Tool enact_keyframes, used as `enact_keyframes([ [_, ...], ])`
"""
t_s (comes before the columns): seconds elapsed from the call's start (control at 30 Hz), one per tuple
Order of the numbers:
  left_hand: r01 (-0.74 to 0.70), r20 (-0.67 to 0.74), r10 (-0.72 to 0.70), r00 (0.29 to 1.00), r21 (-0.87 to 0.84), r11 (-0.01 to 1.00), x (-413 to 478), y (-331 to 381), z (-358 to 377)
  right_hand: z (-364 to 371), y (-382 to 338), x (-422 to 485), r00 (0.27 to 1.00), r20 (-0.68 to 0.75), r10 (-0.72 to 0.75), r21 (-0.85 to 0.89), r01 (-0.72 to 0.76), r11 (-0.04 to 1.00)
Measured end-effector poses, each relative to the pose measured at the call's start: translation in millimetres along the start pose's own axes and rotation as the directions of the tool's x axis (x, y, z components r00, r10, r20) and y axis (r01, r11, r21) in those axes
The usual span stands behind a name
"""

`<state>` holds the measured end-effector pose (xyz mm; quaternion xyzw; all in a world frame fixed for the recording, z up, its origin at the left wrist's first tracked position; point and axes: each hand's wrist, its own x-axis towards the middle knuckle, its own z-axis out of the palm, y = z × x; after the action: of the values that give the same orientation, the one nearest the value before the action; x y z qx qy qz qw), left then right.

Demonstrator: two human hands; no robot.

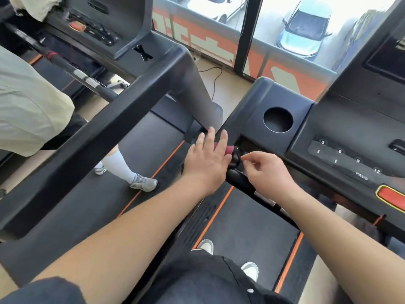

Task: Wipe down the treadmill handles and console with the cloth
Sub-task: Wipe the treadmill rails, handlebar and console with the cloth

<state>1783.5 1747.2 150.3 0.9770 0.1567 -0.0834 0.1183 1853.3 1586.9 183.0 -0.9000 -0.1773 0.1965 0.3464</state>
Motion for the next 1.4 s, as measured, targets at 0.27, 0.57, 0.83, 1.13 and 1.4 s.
enact_keyframes([
  [0.27, 0.121, 0.076, -0.116, 0.99, -0.061, 0.991, 16, 9, -12, 5, -1, -2, 1.0, 0.007, 0.03, 0.023, -0.03, 0.999],
  [0.57, 0.004, 0.054, 0.0, 0.999, -0.083, 0.997, -2, -1, -7, 5, -3, -20, 1.0, -0.028, 0.01, 0.113, -0.007, 0.994],
  [0.83, 0.123, 0.042, -0.125, 0.991, 0.06, 0.991, -66, 0, 6, 12, -8, -51, 0.999, 0.0, -0.052, 0.181, 0.051, 0.982],
  [1.13, 0.153, -0.086, -0.139, 0.987, 0.188, 0.97, -180, -38, 46, 33, -2, -105, 0.932, 0.343, -0.118, 0.152, 0.069, 0.986],
  [1.4, 0.32, 0.067, -0.313, 0.947, -0.193, 0.927, -133, -30, 12, 43, 3, -163, 0.922, 0.383, -0.062, 0.246, -0.037, 0.969],
])
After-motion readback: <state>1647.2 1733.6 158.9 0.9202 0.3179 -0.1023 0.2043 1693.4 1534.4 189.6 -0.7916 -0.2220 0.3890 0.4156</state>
